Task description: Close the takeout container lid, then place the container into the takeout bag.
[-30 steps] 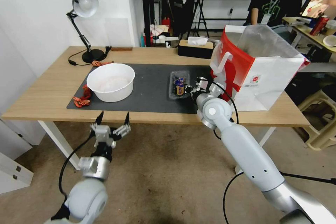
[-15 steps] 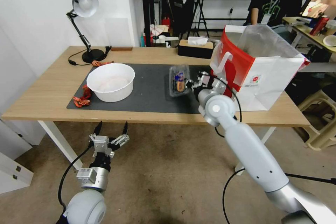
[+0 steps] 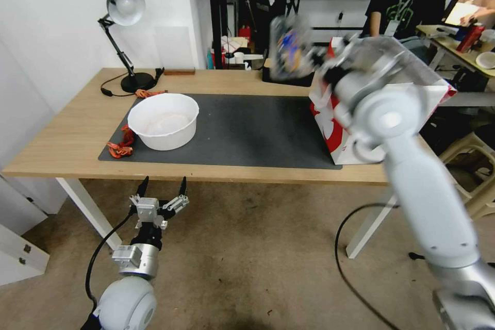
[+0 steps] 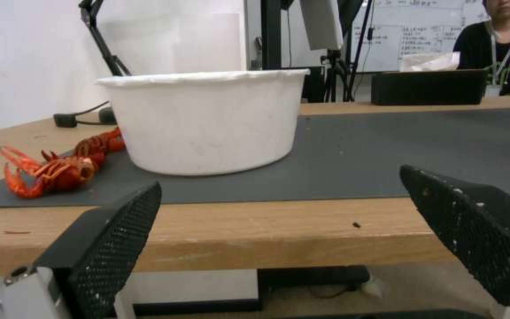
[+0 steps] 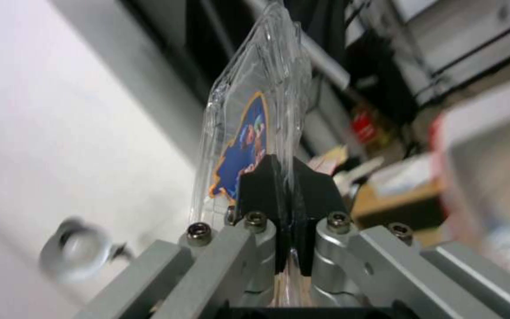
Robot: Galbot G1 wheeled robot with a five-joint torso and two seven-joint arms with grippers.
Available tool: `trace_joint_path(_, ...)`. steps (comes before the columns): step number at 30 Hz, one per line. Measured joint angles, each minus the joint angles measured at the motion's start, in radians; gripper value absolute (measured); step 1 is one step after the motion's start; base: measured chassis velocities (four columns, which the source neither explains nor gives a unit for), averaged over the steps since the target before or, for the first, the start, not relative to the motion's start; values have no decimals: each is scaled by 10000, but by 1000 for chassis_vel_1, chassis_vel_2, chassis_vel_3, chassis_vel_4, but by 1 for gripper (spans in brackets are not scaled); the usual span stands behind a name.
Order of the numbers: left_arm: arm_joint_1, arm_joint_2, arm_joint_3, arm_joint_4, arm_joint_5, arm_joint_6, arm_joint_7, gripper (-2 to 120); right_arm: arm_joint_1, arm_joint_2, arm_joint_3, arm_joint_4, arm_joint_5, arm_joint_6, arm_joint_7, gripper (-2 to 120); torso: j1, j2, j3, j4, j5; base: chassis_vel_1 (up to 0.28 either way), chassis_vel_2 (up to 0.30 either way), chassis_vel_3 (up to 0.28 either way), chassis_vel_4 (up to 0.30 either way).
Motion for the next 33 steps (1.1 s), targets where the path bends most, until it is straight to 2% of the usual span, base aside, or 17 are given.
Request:
trace_joint_path(3, -65, -41, 81, -9, 41, 13, -9, 100, 51, -681, 1313, -97, -287, -319, 379, 0, -1, 0, 0, -2, 1, 0, 0, 0, 0)
trace_joint_path(7, -69, -56, 123, -20, 55, 16, -12, 100, -316, -1039, 1871, -320, -347, -632, 664, 0, -1, 0, 0, -2, 1, 0, 0, 0, 0)
trace_joint_path(13, -116, -84, 193, -42, 78, 42, -14, 100, -865, -1181, 2116, -575, -714, -1049, 829, 0, 0, 0, 0, 0, 1, 0, 0, 0, 0)
trace_joint_path(15, -127, -89, 205, -42, 83, 48, -16, 100, -1005, -1173, 2169, -610, -824, -1155, 832, 4, -1, -1, 0, 0, 1, 0, 0, 0, 0)
trace_joint_path(18, -135, -94, 216, -45, 91, 64, -18, 100, -1282, -1136, 2297, -621, -935, -1416, 852, 19, -1, 0, 0, 0, -3, 0, 0, 0, 0)
trace_joint_path(20, -134, -92, 215, -45, 92, 66, -19, 100, -1330, -1134, 2323, -622, -960, -1474, 858, 22, -1, 0, 0, 1, -1, 0, 0, 0, 0)
trace_joint_path(22, -141, -88, 213, -46, 92, 69, -20, 100, -1387, -1131, 2378, -621, -1020, -1623, 901, 32, -1, 0, 0, 0, -2, 0, 0, 0, 0)
trace_joint_path(26, -147, -83, 211, -45, 92, 70, -21, 100, -1399, -1131, 2420, -617, -1092, -1655, 865, 43, -1, 0, 0, 0, -2, 0, 0, 0, 0)
trace_joint_path(27, -148, -81, 209, -45, 92, 70, -21, 100, -1398, -1130, 2440, -610, -1092, -1574, 775, 51, 0, 0, 0, -1, -2, 0, 0, 0, 0)
trace_joint_path(29, -152, -79, 207, -45, 91, 71, -22, 100, -1395, -1127, 2460, -588, -1063, -1365, 612, 54, -1, 0, 0, 0, 0, 0, 0, 0, 0)
trace_joint_path(30, -158, -76, 200, -45, 87, 70, -25, 100, -1387, -1127, 2493, -531, -949, -903, 179, 59, -1, 0, 0, 0, 0, 0, 0, 0, 0)
trace_joint_path(31, -164, -63, 184, -45, 77, 71, -31, 100, -1469, -1164, 2521, -299, -722, 485, -1295, 66, 0, 0, 0, 2, -4, 0, 0, 0, 0)
trace_joint_path(32, -164, -63, 184, -45, 77, 71, -31, 100, -1469, -1164, 2521, -299, -722, 485, -1295, 66, 0, 0, 0, 2, -4, 0, 0, 0, 0)
trace_joint_path(33, -168, -58, 178, -46, 70, 71, -33, 100, -1608, -1228, 2499, -119, -684, 1107, -2084, 71, -1, 0, 0, 1, -4, 0, 0, 0, 0)
